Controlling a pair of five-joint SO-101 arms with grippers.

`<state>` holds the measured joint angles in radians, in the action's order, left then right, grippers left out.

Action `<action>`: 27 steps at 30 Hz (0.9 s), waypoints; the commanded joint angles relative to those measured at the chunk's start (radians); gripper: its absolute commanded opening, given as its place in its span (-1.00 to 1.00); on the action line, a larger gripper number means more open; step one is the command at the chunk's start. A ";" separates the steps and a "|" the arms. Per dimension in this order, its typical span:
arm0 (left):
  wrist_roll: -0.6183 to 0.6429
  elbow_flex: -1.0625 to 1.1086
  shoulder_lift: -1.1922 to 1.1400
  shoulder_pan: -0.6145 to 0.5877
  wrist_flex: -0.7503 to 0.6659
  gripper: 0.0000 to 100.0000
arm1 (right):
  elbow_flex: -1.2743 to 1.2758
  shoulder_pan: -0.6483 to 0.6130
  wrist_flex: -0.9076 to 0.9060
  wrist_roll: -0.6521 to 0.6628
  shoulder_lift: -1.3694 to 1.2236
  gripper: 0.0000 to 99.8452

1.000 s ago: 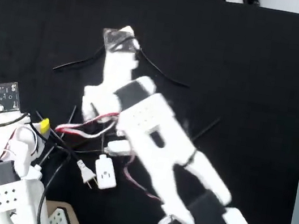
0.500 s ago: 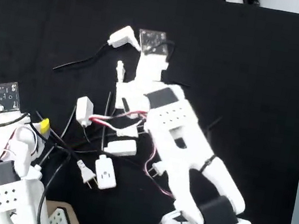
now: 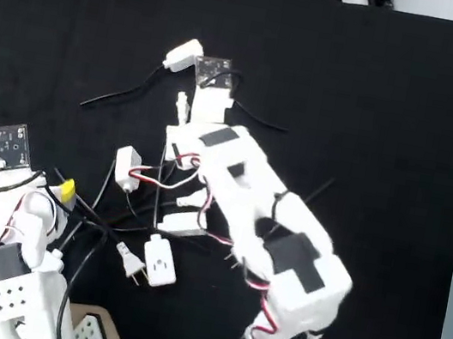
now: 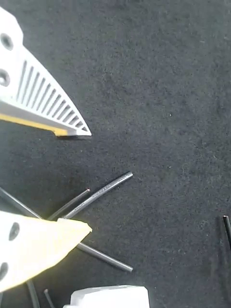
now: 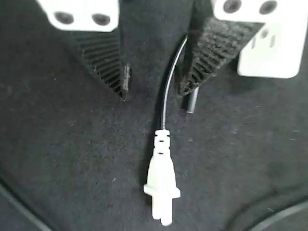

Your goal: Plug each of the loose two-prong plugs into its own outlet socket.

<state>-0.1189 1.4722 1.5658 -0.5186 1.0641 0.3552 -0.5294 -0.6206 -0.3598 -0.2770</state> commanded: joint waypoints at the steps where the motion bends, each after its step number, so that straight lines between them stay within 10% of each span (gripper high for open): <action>1: 0.002 -0.027 0.009 -0.007 0.005 -0.44 | -0.085 0.011 0.015 0.005 -0.031 -0.71; 27: 0.002 -0.025 0.009 -0.007 0.005 -0.44 | -0.447 -0.008 -0.367 0.009 -0.269 -0.98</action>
<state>-0.1189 1.4722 1.5658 -0.5186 1.0641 -0.0161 -0.5324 -0.9060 -0.3567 -0.5439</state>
